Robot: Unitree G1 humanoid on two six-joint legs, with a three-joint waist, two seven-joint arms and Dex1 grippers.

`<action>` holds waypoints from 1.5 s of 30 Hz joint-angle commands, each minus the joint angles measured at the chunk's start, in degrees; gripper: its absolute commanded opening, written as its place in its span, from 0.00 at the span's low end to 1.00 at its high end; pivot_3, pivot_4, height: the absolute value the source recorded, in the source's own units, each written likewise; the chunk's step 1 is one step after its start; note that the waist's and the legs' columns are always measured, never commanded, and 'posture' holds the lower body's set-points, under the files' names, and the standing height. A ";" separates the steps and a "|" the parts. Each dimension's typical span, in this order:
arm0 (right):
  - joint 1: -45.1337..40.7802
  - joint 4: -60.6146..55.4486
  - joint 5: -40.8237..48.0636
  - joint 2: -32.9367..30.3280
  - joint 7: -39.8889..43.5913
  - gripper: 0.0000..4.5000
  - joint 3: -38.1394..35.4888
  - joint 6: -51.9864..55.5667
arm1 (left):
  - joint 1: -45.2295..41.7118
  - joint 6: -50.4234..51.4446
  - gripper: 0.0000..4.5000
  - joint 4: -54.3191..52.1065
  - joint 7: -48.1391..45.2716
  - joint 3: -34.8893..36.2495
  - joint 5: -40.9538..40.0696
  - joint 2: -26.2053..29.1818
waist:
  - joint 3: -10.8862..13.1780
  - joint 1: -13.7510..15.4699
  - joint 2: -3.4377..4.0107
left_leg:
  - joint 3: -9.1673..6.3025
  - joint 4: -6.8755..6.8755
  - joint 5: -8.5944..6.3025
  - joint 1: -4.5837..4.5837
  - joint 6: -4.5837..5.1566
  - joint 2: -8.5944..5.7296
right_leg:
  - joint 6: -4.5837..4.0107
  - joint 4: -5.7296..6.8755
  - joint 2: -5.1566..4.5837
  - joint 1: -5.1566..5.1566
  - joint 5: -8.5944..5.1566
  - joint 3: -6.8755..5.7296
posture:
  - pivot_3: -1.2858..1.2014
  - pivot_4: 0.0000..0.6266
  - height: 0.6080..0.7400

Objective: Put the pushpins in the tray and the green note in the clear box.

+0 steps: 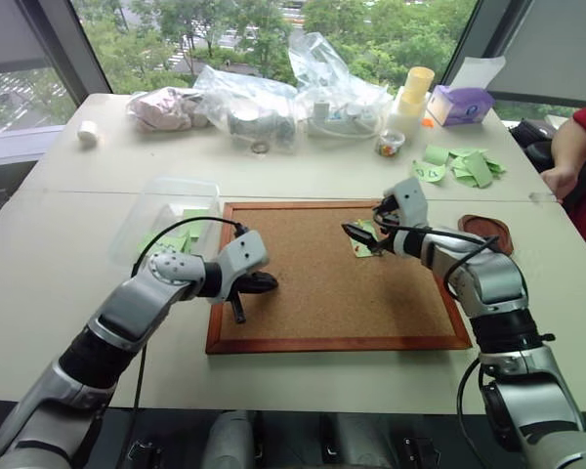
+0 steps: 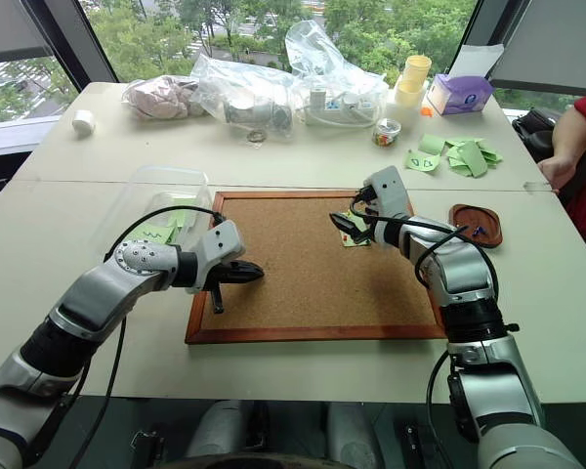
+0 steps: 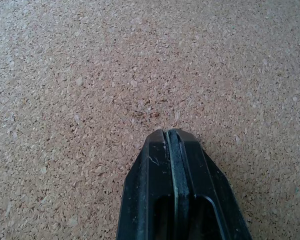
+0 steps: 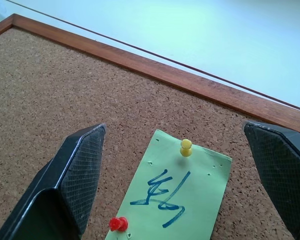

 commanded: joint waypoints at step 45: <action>3.14 -2.25 -7.03 0.49 -16.70 0.01 -20.56 -8.53 | 1.99 1.61 0.00 -1.10 -0.78 0.02 3.52 -1.69 | -0.04 0.10 0.07 | 0.01 0.00 0.00 0.05 -0.01 -0.01 | 0.00 0.11 -0.10 0.01 0.00 0.00 | 0.52 0.24 0.96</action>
